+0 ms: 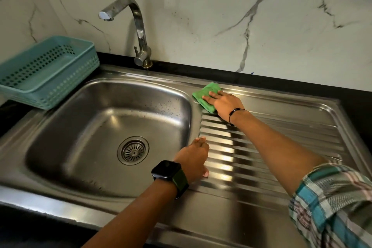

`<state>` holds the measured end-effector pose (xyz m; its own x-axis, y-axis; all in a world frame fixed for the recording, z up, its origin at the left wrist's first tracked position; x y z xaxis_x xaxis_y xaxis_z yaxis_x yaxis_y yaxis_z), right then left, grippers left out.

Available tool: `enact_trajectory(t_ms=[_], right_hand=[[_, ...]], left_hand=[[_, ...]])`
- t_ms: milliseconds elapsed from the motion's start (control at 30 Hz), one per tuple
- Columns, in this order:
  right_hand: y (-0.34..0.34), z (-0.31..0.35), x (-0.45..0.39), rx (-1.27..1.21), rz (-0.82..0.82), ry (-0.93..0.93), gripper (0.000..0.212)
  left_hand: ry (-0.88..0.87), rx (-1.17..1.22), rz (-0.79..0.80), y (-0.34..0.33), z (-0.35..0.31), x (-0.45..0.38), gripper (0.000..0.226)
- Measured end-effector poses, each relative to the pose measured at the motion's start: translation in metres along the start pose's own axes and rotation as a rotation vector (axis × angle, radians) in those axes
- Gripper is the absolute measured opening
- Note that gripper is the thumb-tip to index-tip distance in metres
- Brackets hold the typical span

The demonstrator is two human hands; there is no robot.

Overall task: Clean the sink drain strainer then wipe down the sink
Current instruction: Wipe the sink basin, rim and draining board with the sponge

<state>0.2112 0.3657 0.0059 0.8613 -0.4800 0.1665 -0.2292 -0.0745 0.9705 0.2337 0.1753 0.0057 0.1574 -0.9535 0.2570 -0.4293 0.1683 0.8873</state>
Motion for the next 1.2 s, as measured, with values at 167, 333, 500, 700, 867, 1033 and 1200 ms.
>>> enact_trajectory(t_ms=[167, 333, 500, 700, 867, 1033, 1200], right_hand=[[-0.007, -0.044, 0.023, -0.001, 0.061, -0.122, 0.061], [-0.018, -0.108, 0.068, -0.005, 0.096, -0.327, 0.057], [-0.032, -0.171, 0.135, 0.054, 0.164, -0.678, 0.048], [-0.028, -0.116, 0.187, 0.099, 0.110, -0.844, 0.027], [-0.008, 0.039, 0.182, -0.077, 0.011, -0.509, 0.036], [-0.010, 0.086, 0.200, -0.095, 0.034, -0.334, 0.048], [-0.030, -0.005, 0.258, -0.079, 0.168, -0.595, 0.057]], left_hand=[[-0.013, -0.011, -0.022, -0.001, -0.001, 0.001, 0.055], [-0.015, -0.006, -0.028, -0.003, 0.000, -0.001, 0.055], [-0.019, 0.001, -0.034, -0.004, 0.000, -0.001, 0.057], [-0.039, -0.017, -0.017, -0.002, -0.004, 0.002, 0.057], [-0.043, -0.112, -0.023, 0.001, -0.012, 0.002, 0.050], [-0.051, -0.068, -0.024, 0.001, -0.007, 0.004, 0.050], [-0.053, -0.048, 0.032, -0.001, 0.000, 0.005, 0.063]])
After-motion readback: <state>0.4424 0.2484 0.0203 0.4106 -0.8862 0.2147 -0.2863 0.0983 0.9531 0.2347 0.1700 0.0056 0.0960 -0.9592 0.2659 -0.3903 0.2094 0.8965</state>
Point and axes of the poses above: each hand's wrist, its own x-axis away from the middle knuckle, its own y-axis out of the back of the hand, z = x × y, the point moved 4 cm from there along -x, towards the middle knuckle, and after that the axes turned 4 degrees about -y, right-handed, at the moved point
